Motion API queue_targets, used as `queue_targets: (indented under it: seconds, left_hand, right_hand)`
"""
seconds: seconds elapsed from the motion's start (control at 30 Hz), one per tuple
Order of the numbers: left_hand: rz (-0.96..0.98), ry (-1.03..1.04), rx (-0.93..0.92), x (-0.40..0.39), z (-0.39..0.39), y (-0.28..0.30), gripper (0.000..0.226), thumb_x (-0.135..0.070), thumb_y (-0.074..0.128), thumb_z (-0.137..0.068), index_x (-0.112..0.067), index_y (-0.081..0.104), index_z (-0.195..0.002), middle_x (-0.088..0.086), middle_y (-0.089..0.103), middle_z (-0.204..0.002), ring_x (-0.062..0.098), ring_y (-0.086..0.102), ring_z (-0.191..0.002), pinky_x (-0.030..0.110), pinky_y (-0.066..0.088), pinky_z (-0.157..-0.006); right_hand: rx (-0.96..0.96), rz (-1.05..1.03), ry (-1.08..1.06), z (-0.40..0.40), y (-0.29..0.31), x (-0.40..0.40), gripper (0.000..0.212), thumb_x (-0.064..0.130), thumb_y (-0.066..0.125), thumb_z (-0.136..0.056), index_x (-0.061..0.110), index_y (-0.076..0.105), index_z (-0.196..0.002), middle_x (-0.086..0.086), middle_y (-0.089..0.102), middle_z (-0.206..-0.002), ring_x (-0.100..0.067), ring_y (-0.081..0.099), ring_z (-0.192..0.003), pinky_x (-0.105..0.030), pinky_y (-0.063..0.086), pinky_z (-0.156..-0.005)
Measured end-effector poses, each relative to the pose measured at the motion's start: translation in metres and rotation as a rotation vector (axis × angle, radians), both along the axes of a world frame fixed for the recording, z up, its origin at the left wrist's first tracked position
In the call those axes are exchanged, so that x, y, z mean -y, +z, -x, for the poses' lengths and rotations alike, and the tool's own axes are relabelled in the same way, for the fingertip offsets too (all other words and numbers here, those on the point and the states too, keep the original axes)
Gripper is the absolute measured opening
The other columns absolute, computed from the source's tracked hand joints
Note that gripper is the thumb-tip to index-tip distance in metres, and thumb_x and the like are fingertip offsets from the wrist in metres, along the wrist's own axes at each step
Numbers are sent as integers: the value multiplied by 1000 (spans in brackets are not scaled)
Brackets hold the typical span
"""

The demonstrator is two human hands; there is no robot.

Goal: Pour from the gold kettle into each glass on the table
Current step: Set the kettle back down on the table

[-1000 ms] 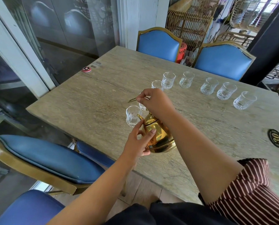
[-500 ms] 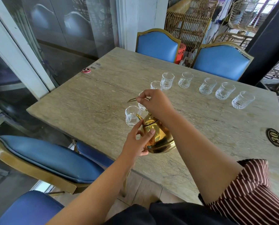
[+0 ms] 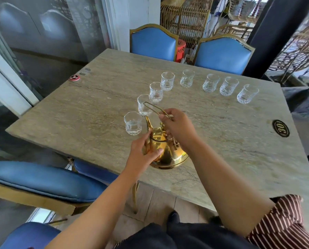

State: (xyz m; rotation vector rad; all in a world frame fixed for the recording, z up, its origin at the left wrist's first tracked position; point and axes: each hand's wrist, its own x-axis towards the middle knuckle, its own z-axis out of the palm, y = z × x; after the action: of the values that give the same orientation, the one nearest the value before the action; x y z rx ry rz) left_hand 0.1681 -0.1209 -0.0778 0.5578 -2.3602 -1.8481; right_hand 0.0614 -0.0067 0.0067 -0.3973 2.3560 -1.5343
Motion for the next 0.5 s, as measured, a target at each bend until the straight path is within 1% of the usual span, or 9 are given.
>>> queue_targets:
  seconds: [0.07,0.13,0.17,0.2,0.3,0.33,0.37,0.43,0.5]
  left_hand:
    - [-11,-52,8,-5,3,0,78,-33,78,-85,-39,36,-151,-6,33,-144,-2,37,-122,2,30,-85]
    - [9,-89,11,-13,10,1,79,-29,79,-84,-34,37,-150,-5,33,-141,-14,41,-111,-6,35,-74]
    - [26,-96,5,-17,15,0,80,-27,80,-82,-33,37,-150,-5,34,-140,-20,40,-107,-7,34,-72]
    - [39,-102,-1,-21,20,0,82,-27,81,-81,-33,38,-149,-6,36,-139,-21,41,-106,-6,35,-74]
    - [62,-144,10,-36,41,1,87,-31,84,-77,-35,37,-150,-12,39,-140,-2,41,-120,8,32,-90]
    - [68,-163,10,-41,50,1,88,-32,85,-75,-34,38,-150,-12,41,-143,3,42,-125,14,33,-96]
    - [78,-180,4,-47,60,0,89,-31,86,-74,-33,39,-150,-10,44,-144,5,44,-127,17,35,-99]
    - [120,-208,-8,-60,80,1,88,-27,86,-73,-30,41,-149,-9,49,-142,6,47,-127,11,35,-94]
    - [167,-221,-15,-75,101,5,86,-23,86,-74,-28,42,-149,-10,50,-138,6,48,-125,13,36,-95]
  right_hand:
    - [55,59,-30,-3,-1,-14,16,25,61,-95,14,63,-107,0,56,-58,-15,51,-49,-31,47,-55]
    - [106,111,-69,-4,0,-28,11,19,60,-96,10,62,-101,-1,55,-57,-13,49,-48,-27,45,-53]
    - [132,138,-94,-4,0,-35,9,17,60,-96,8,61,-99,-1,54,-57,-14,48,-49,-26,44,-53]
    - [157,169,-120,-3,0,-41,7,14,59,-95,7,60,-96,-2,53,-58,-14,47,-50,-25,43,-52]
    - [196,239,-203,4,-2,-60,5,11,57,-94,9,57,-89,0,49,-56,-12,43,-49,-23,39,-51]
    - [198,255,-229,8,-2,-68,5,10,57,-93,8,57,-88,1,49,-55,-12,43,-48,-24,38,-52]
    - [199,274,-252,12,-3,-75,5,10,58,-92,8,57,-87,1,48,-55,-11,42,-48,-24,38,-52]
    - [199,317,-293,22,-5,-89,11,10,60,-91,9,54,-82,1,47,-55,-10,41,-47,-25,37,-53]
    - [199,348,-337,36,-7,-102,16,12,63,-90,11,52,-79,1,47,-54,-10,41,-46,-25,36,-52]
